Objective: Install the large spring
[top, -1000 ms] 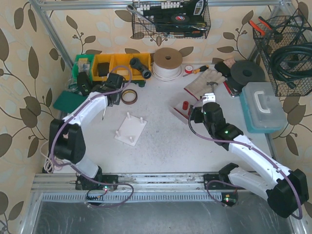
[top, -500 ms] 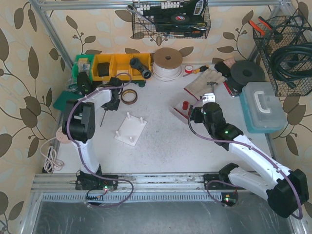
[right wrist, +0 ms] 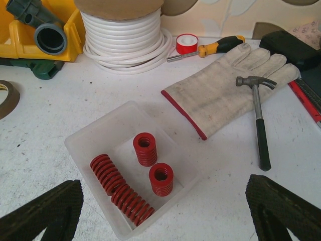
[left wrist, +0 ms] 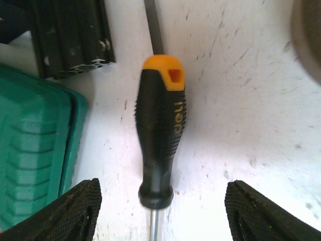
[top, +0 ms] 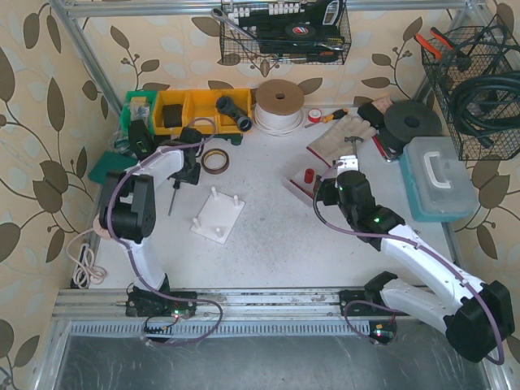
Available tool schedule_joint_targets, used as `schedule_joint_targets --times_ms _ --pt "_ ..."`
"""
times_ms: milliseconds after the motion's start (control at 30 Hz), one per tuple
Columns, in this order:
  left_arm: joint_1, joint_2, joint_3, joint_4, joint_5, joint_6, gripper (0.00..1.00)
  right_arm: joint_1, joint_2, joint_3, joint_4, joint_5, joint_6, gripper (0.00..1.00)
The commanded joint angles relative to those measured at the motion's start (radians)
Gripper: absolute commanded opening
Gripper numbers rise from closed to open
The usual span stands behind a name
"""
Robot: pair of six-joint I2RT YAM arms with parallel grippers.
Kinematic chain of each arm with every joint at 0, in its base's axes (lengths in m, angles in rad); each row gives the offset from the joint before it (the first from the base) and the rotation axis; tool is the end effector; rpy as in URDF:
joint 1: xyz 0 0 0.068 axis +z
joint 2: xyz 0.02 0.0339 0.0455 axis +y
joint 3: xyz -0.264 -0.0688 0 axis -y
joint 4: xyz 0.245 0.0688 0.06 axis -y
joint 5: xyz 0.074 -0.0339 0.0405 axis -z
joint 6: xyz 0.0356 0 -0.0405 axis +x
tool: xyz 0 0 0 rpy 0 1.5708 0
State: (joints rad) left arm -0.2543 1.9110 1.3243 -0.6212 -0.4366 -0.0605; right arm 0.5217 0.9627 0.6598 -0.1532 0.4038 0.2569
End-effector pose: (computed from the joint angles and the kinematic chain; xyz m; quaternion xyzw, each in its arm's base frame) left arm 0.3745 -0.0818 0.1774 0.0540 0.9595 0.1828 0.2074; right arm 0.1949 0.0959 0.2673 -0.0046 0.8381 0.0392 0.5440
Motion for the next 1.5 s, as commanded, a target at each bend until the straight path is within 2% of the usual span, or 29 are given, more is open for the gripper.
schedule_joint_targets --times_ms 0,133,267,333,500,633,833,1033,1467 --pt "0.004 -0.189 -0.036 0.023 0.073 -0.086 0.71 0.003 0.017 -0.004 -0.001 0.014 -0.006 0.88" --pt "0.004 -0.326 -0.119 0.113 0.304 -0.182 0.72 0.003 0.054 0.025 -0.038 0.035 0.009 0.88" --pt "0.004 -0.498 -0.244 0.224 0.469 -0.254 0.78 0.001 0.099 0.046 -0.055 0.012 0.01 0.86" --pt "0.003 -0.596 -0.295 0.255 0.51 -0.272 0.79 -0.005 0.126 0.059 -0.062 -0.017 0.003 0.81" --pt "-0.02 -0.797 -0.479 0.423 0.604 -0.32 0.81 -0.057 0.238 0.148 -0.129 -0.115 -0.015 0.6" --pt "-0.073 -0.887 -0.624 0.566 0.546 -0.31 0.81 -0.098 0.355 0.242 -0.204 -0.176 -0.028 0.5" --pt "-0.112 -0.924 -0.72 0.635 0.458 -0.27 0.8 -0.104 0.524 0.348 -0.245 -0.205 0.001 0.43" --pt "-0.12 -0.948 -0.771 0.701 0.446 -0.251 0.8 -0.104 0.655 0.456 -0.338 -0.136 0.037 0.45" --pt "-0.151 -0.997 -0.773 0.665 0.392 -0.242 0.79 -0.092 0.835 0.554 -0.412 -0.107 0.111 0.49"
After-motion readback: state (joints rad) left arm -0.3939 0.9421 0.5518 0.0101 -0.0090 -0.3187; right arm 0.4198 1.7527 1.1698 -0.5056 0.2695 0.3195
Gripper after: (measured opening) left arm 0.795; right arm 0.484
